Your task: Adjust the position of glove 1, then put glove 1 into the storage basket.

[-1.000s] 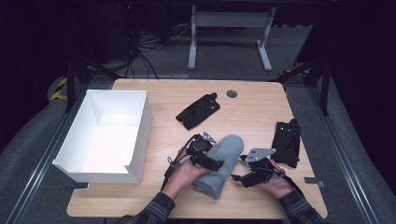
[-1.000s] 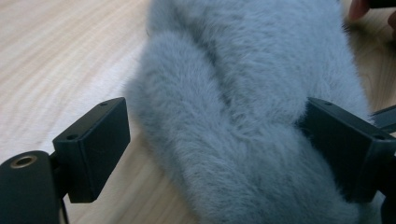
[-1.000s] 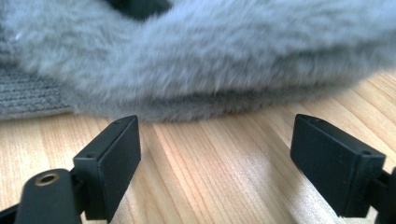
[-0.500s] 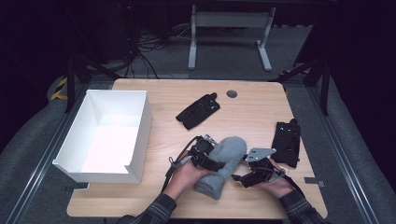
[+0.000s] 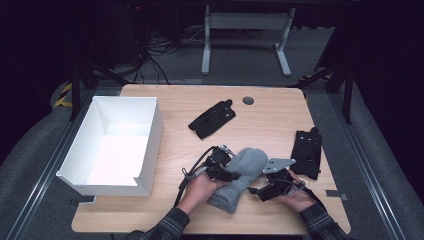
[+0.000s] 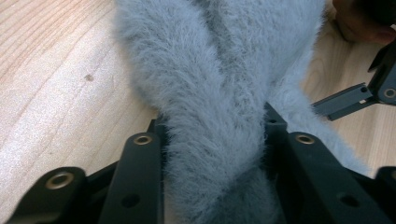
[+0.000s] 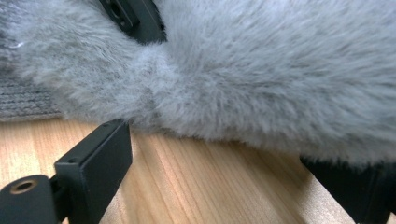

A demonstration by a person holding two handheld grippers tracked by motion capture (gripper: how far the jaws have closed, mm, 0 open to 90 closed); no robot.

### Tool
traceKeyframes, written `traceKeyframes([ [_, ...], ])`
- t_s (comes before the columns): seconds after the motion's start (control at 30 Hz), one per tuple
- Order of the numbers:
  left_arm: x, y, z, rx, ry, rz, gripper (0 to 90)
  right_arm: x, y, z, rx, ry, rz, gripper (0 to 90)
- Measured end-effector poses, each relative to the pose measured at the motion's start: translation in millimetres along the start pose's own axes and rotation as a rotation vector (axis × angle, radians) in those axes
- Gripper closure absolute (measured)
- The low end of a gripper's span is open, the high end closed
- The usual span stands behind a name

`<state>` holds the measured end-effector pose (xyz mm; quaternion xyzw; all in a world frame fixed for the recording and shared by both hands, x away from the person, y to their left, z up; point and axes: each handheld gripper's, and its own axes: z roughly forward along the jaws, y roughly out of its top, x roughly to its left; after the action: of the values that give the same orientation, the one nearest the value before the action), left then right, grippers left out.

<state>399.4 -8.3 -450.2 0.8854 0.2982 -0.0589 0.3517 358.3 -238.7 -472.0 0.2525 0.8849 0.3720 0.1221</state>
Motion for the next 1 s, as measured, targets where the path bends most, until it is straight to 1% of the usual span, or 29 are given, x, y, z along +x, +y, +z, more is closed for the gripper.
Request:
traceKeyframes([
  [0.1,-0.7,0.0,-3.4,-0.006,-0.001,0.0,66.8,-0.2,-0.1,-0.3,0.004,-0.001,0.0,8.8],
  [0.17,-0.1,0.3,-8.0,-0.011,-0.013,-0.005,67.4,-0.4,-0.2,-0.3,0.005,-0.001,0.004,8.3],
  [0.23,-0.5,0.8,-11.0,-0.008,-0.003,0.003,67.5,-0.5,-0.2,-0.5,0.006,-0.001,0.004,8.3],
  [0.33,-1.2,2.1,-16.7,-0.019,-0.004,0.006,67.6,-0.6,-0.3,-0.3,0.006,-0.001,0.005,7.9],
  [0.4,-2.3,3.0,-21.8,-0.028,0.013,0.013,67.6,-0.5,-0.3,-0.3,0.006,-0.002,0.005,7.9],
  [0.57,-1.4,4.6,-38.0,-0.062,0.023,0.016,67.5,-0.4,-0.3,-0.3,0.008,-0.005,0.005,7.6],
  [0.73,0.8,7.0,-50.7,-0.087,0.032,0.017,67.5,-0.2,-0.3,-0.2,0.009,-0.009,0.007,7.1],
  [0.9,2.7,8.9,-66.1,-0.122,0.05,0.007,67.4,-0.3,-0.2,-0.1,0.009,-0.009,0.007,7.1],
  [0.93,2.7,8.9,-66.1,-0.122,0.05,0.007,67.4,-0.3,-0.2,-0.1,0.009,-0.009,0.007,7.1],
  [0.97,2.8,10.1,-71.8,-0.136,0.064,0.004,67.4,-0.2,-0.2,-0.1,0.009,-0.009,0.007,7.1],
  [1.0,2.8,10.1,-71.8,-0.136,0.064,0.004,67.4,-0.2,-0.2,-0.1,0.009,-0.009,0.007,7.1],
])
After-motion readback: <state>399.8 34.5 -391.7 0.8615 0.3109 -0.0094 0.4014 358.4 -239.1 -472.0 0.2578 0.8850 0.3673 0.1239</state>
